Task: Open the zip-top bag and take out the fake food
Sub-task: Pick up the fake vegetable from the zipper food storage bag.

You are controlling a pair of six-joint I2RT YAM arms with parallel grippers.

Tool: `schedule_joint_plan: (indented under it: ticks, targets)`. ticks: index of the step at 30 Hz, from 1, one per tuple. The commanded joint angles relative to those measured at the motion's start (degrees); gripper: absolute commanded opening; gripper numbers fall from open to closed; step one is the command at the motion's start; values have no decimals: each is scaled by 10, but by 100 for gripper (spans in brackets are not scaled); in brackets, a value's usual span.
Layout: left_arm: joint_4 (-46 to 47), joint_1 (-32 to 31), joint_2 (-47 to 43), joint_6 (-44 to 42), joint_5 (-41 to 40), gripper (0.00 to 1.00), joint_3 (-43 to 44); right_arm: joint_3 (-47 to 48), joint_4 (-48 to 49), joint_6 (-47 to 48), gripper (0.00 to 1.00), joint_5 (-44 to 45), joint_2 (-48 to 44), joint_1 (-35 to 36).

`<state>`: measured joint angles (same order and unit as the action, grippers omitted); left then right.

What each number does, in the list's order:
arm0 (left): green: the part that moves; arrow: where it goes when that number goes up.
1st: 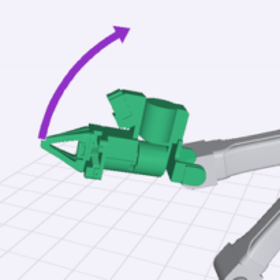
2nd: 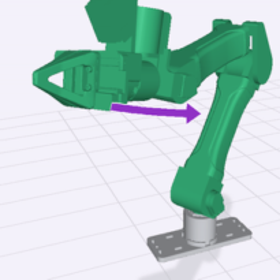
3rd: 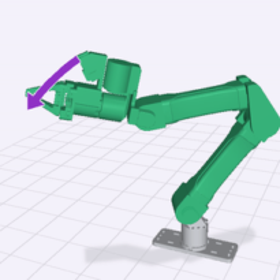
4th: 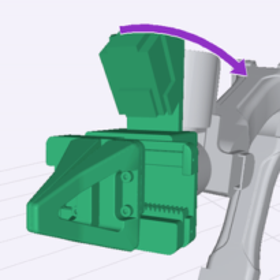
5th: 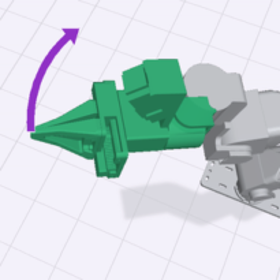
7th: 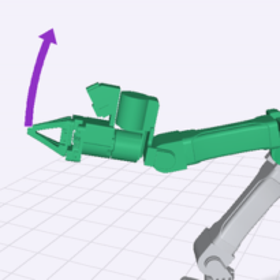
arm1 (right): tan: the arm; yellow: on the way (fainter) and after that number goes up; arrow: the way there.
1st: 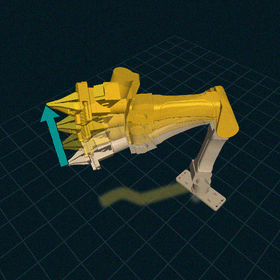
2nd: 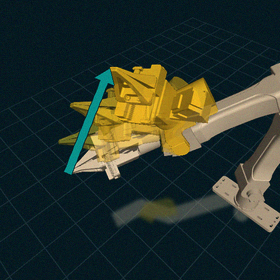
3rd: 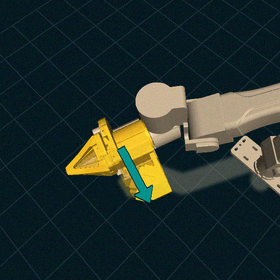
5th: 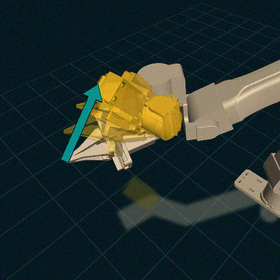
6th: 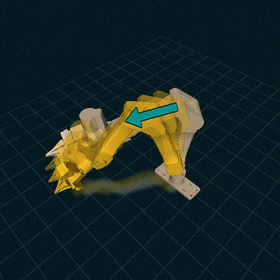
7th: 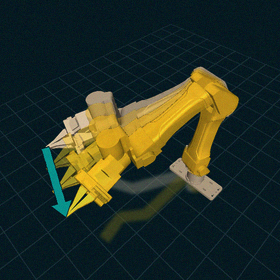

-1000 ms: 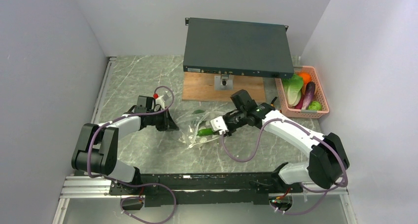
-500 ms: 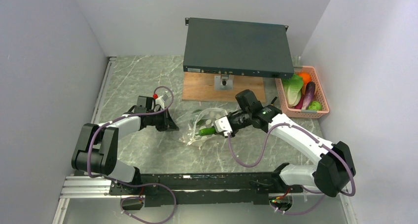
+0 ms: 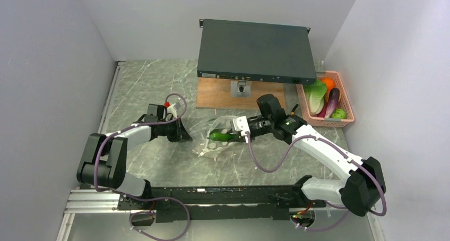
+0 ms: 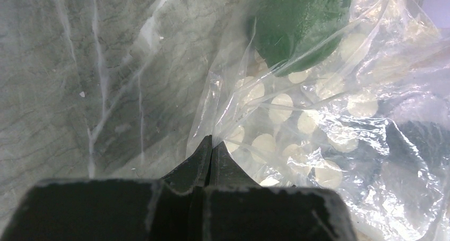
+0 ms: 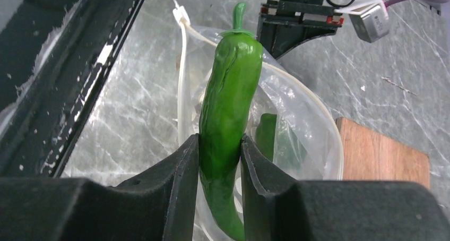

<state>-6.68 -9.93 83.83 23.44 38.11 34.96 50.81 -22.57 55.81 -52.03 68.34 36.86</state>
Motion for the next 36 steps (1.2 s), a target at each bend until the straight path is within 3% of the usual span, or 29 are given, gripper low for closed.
schedule_joint_plan:
  ticks: [1, 18, 36]
  targets:
    - [15, 3, -15, 0, 3, 0, -1, 5, 83, -116, 0, -41, -13, -6]
    - [18, 3, -14, 1, 5, 0, -4, -9, 173, -328, 0, -67, -49, -81]
    - [29, 3, -3, 4, 12, 0, -2, -83, 75, -340, 0, -106, -137, -270]
